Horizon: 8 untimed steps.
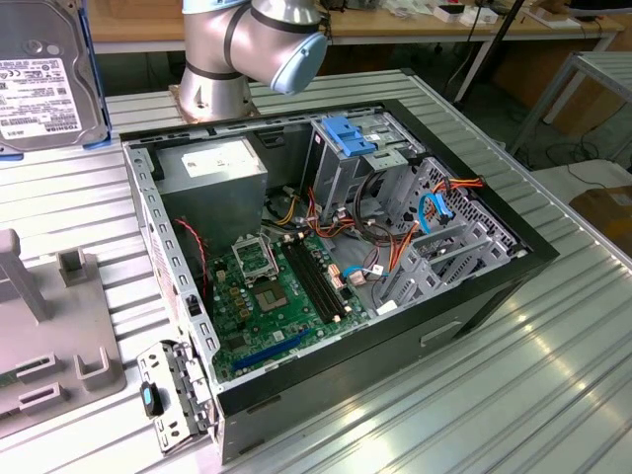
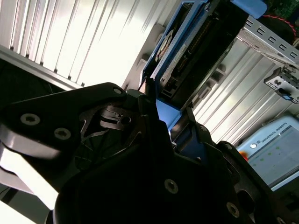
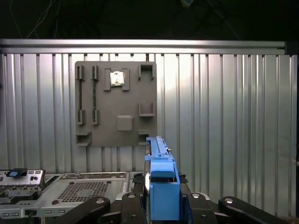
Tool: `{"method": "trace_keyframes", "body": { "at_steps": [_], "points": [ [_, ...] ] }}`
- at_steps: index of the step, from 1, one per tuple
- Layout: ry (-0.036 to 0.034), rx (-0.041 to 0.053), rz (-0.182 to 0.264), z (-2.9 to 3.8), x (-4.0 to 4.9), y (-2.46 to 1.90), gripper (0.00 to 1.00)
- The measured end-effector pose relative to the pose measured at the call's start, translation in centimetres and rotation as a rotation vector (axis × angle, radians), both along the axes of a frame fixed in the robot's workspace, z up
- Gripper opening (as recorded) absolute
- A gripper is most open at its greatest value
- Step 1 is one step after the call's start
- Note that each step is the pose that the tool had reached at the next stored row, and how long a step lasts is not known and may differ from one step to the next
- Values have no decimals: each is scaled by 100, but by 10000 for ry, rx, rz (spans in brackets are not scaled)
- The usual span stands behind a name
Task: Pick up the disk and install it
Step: 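Pick up the disk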
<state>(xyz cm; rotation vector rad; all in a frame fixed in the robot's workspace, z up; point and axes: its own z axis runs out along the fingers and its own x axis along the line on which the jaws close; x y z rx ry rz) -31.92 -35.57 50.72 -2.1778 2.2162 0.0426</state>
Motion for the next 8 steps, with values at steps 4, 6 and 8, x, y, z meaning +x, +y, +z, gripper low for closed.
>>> {"method": "trace_keyframes", "body": {
  "at_steps": [4,6,8],
  "points": [
    [0,0,0,0,96,0,37],
    [0,0,0,0,144,0,37],
    [0,-1,-1,0,195,0,37]
  ]
}}
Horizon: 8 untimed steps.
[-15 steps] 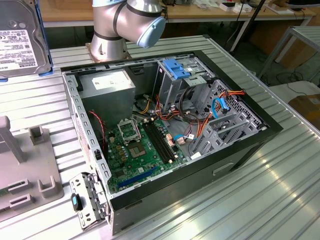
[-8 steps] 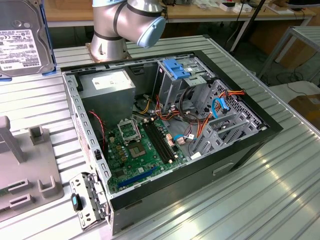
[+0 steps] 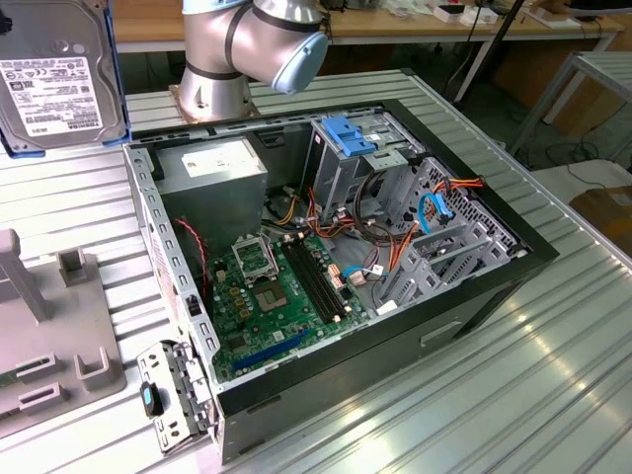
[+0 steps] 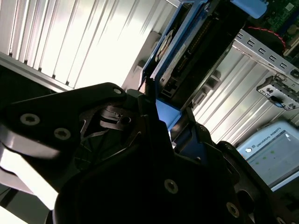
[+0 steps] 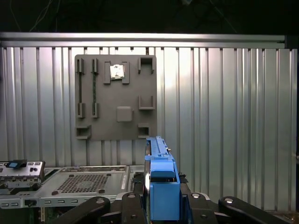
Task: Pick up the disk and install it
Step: 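Pick up the disk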
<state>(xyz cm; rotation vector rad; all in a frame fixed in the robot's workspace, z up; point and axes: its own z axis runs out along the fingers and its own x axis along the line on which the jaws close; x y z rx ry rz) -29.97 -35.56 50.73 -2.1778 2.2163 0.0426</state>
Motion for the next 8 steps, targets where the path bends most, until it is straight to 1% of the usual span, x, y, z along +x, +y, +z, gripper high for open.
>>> {"method": "trace_keyframes", "body": {
  "at_steps": [2,4,5,6,8],
  "points": [
    [0,0,0,0,54,0,37],
    [0,0,1,0,165,0,37],
    [-1,1,0,-1,201,0,37],
    [0,0,1,0,256,0,37],
    [1,0,1,0,292,0,37]
  ]
}}
